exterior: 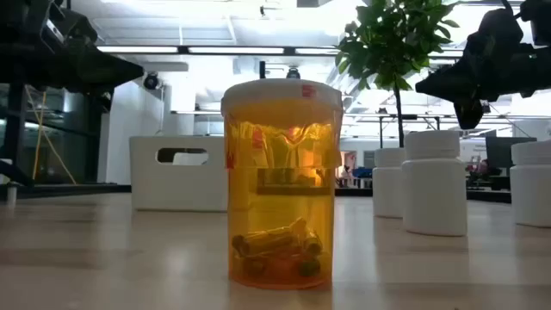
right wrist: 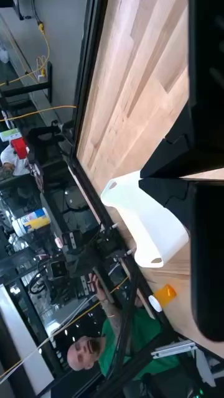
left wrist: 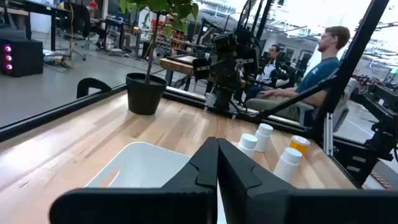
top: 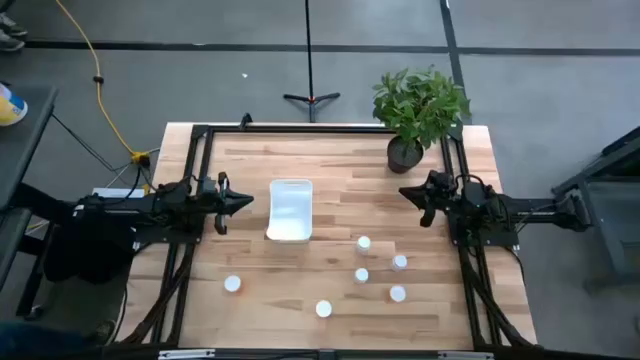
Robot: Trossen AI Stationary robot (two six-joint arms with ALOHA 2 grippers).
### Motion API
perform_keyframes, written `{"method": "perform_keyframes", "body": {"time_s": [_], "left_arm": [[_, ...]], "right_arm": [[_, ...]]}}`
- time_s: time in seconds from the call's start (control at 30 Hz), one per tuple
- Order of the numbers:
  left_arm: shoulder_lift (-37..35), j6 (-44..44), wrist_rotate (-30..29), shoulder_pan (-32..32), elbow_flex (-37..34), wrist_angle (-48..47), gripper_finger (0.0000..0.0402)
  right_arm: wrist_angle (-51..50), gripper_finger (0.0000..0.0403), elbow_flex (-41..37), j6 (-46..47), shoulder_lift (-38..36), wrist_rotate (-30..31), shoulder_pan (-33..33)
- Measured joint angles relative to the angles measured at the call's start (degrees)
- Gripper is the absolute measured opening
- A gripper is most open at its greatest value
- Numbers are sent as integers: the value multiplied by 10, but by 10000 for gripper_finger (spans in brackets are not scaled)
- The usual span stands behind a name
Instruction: Pick and place pill bottles into a basket
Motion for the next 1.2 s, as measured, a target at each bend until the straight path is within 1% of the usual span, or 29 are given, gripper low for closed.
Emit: {"method": "perform_keyframes", "body": {"time_s": [0.33, 0.4, 0.47, 0.53, 0.63, 0.73, 0.8, 0.87, 0.93, 1.03, 1.2], "left_arm": [[0, 0, 0, 0, 0, 2, 44], [0, 0, 0, 0, 0, 1, 46], [0, 1, -7, 0, 0, 1, 57], [0, -1, -15, 0, 0, 3, 82], [0, -9, -29, 0, 0, 3, 139], [0, -12, -38, 0, 0, 21, 194], [0, -22, -40, 0, 0, 49, 219], [2, -19, -41, 0, 4, 55, 234], [10, -6, -41, 0, 18, 45, 239], [31, 11, -42, 0, 44, 46, 235], [81, 15, -42, 0, 81, 42, 216]], "right_arm": [[0, 3, 0, -5, 0, 11, 0], [1, 14, 0, -29, 0, 12, 0], [3, 36, 0, -42, 0, 13, 0], [4, 69, 0, -38, 0, 22, 0], [15, 131, 0, -22, 0, 40, 0], [36, 188, 1, -24, 0, 18, 0], [52, 210, 6, -26, 1, 8, 0], [54, 219, 20, -36, 1, 1, 0], [47, 220, 39, -61, 2, -6, 0], [20, 218, 80, -98, 17, -10, 0], [-72, 218, 166, -125, 83, -52, 0]]}}
